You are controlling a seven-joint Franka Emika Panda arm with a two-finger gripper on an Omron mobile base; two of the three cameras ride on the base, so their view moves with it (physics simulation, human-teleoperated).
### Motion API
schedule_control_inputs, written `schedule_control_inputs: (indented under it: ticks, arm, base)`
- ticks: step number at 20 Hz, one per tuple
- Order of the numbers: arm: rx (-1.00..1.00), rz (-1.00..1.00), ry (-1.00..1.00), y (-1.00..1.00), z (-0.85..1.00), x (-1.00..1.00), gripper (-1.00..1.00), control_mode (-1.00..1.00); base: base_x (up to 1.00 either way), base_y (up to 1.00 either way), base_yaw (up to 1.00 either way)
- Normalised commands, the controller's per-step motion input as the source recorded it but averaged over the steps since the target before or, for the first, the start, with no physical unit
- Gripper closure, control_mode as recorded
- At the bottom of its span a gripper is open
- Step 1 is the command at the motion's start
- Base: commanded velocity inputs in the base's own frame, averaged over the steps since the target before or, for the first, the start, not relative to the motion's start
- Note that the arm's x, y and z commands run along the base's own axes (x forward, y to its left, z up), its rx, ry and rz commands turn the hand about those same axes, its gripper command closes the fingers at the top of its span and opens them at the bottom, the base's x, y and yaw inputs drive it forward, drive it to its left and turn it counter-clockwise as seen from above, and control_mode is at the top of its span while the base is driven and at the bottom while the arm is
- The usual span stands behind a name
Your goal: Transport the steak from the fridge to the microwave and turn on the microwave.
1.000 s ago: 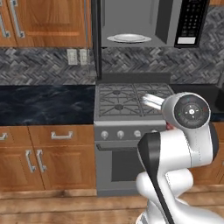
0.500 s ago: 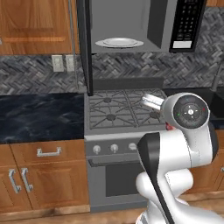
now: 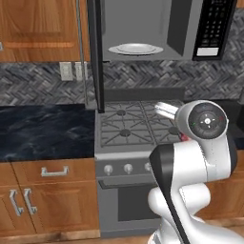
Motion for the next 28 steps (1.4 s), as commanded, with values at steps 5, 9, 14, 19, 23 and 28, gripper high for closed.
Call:
schedule_control_inputs:
  ticks: [5,9,14,19,23,28]
  arm:
    - [0.0,0.0,0.0,0.0,0.0,0.0,1.0,1.0]
    - [0.0,0.0,0.0,0.0,0.0,0.0,1.0,1.0]
    - [0.0,0.0,0.0,0.0,0.0,0.0,1.0,1.0]
    - [0.0,0.0,0.0,0.0,0.0,0.0,1.0,1.0]
    - [0.0,0.0,0.0,0.0,0.0,0.0,1.0,1.0]
    - [0.0,0.0,0.0,0.0,0.0,0.0,1.0,1.0]
  base:
    - [0.49,0.07,-0.01]
    - [0.6,0.0,-0.15]
    - [0.48,0.02,-0.16]
    - [0.39,0.05,-0.07]
    - [0.34,0.06,-0.04]
    - [0.41,0.04,-0.03]
